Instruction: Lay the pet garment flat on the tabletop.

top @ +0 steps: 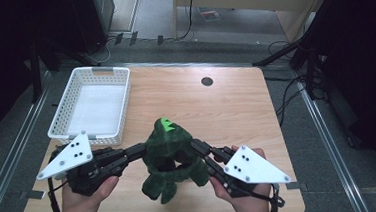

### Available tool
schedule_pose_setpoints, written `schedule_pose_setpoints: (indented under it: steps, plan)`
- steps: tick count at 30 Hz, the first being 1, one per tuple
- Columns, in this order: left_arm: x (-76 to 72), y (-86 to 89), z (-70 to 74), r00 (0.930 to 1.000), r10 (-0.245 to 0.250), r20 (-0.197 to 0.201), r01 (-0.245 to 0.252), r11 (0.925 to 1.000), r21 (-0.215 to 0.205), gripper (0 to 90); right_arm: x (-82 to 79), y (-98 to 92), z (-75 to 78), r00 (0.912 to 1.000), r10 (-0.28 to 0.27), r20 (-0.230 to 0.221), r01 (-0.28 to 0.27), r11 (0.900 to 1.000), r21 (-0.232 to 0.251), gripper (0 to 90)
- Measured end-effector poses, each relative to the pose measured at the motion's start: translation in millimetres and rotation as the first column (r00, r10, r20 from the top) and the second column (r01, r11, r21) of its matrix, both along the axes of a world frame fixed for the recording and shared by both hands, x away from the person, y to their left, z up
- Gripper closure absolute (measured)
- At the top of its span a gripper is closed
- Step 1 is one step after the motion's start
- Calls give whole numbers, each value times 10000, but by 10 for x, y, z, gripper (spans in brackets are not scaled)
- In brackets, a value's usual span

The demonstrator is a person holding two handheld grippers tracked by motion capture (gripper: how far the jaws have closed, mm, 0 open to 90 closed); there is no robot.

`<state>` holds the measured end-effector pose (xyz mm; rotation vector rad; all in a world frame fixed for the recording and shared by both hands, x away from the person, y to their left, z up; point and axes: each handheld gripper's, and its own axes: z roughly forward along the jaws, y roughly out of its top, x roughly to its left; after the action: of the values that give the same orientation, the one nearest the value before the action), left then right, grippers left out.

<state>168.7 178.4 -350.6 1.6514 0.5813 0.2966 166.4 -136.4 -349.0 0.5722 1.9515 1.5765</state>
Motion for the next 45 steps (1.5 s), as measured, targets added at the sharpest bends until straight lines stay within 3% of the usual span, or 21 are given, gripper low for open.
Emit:
schedule_pose_setpoints:
  steps: [5, 8, 10, 11, 13, 14, 15, 16, 17, 18, 21, 24, 27, 29, 32, 34, 35, 38, 40, 43, 45]
  plan:
    - [81, -19, -26, 9989, -12, -462, 16, 10000, 74, 900, -33, -32, 91, 9978, -59, -661, 60, 10000, 16, 892]
    - [442, -128, -341, 9899, 921, -1077, -860, 9945, 593, 900, 242, -27, -131, 9858, -364, -1639, 351, 9993, -103, 895]
    - [713, -206, -561, 9777, 1560, -1406, -1445, 9856, 882, 895, 539, -5, -419, 9669, -879, -2396, 842, 9961, -255, 897]
    - [880, -254, -692, 9652, 2114, -1537, -1953, 9742, 1132, 889, 704, 5, -582, 9566, -1121, -2691, 1081, 9937, -298, 894]
    - [1235, -325, -949, 9260, 2967, -2335, -2759, 9539, 1178, 784, 1103, -3, -936, 9357, -1946, -2942, 1897, 9808, -456, 787]
    - [1384, -350, -1056, 8968, 3506, -2699, -3230, 9357, 1421, 680, 1235, -27, -1040, 9262, -2242, -3032, 2223, 9741, -412, 679]
    - [1485, -358, -1138, 8753, 3864, -2908, -3526, 9214, 1632, 622, 1374, -74, -1156, 9036, -2837, -3209, 2863, 9573, -401, 629]
    - [1529, -342, -1181, 8626, 4027, -3063, -3635, 9143, 1784, 583, 1460, -139, -1231, 8651, -3333, -3748, 3451, 9378, -373, 635]
    - [1529, -342, -1181, 8626, 4027, -3063, -3635, 9143, 1784, 529, 1460, -139, -1231, 8651, -3333, -3748, 3451, 9378, -373, 635]
    - [1460, -268, -1185, 8694, 3964, -2948, -3646, 9176, 1586, 485, 1483, -316, -1284, 8505, -2880, -4401, 3479, 9356, 601, 603]
    - [1265, -161, -1202, 8948, 3711, -2484, -3387, 9265, 1638, 480, 1391, -480, -1259, 8547, -2681, -4446, 3231, 9450, 514, 595]
    - [1190, -131, -1292, 8900, 3695, -2670, -3151, 9219, 2256, 477, 1305, -516, -1354, 8382, -2291, -4949, 2835, 9583, 366, 594]
    - [1156, -160, -1407, 8802, 3579, -3115, -2944, 9268, 2331, 472, 1234, -375, -1449, 8340, -1618, -5275, 2065, 9781, 265, 566]
    - [1156, -236, -1498, 8710, 3740, -3185, -2835, 9122, 2959, 455, 1207, -194, -1461, 8337, -752, -5471, 1139, 9928, 370, 504]
    - [1165, -329, -1608, 8727, 3647, -3246, -2398, 8994, 3656, 436, 1202, 36, -1545, 8027, -231, -5960, 202, 9997, -116, 494]
    - [1161, -364, -1673, 8734, 3528, -3358, -2080, 8936, 3978, 461, 1184, 144, -1643, 8065, -746, -5865, 34, 9926, -1216, 613]
    - [1161, -364, -1673, 8734, 3528, -3358, -2080, 8936, 3978, 508, 1179, 168, -1695, 7965, -924, -5975, -132, 9854, -1700, 663]
    - [1123, -366, -1766, 8827, 3228, -3415, -1356, 8708, 4726, 681, 1153, 130, -1751, 7882, -949, -6080, -375, 9788, -2014, 773]
    - [1120, -353, -1800, 8752, 3055, -3751, -1003, 8730, 4772, 757, 1150, 96, -1767, 7837, -957, -6137, -512, 9747, -2174, 793]
    - [1102, -376, -1830, 8748, 2937, -3853, -608, 8556, 5141, 834, 1154, 55, -1796, 7704, -862, -6317, -826, 9689, -2331, 801]
    - [1095, -379, -1822, 8694, 2988, -3935, -577, 8524, 5198, 848, 1161, 33, -1822, 7618, -906, -6414, -1024, 9608, -2574, 804]
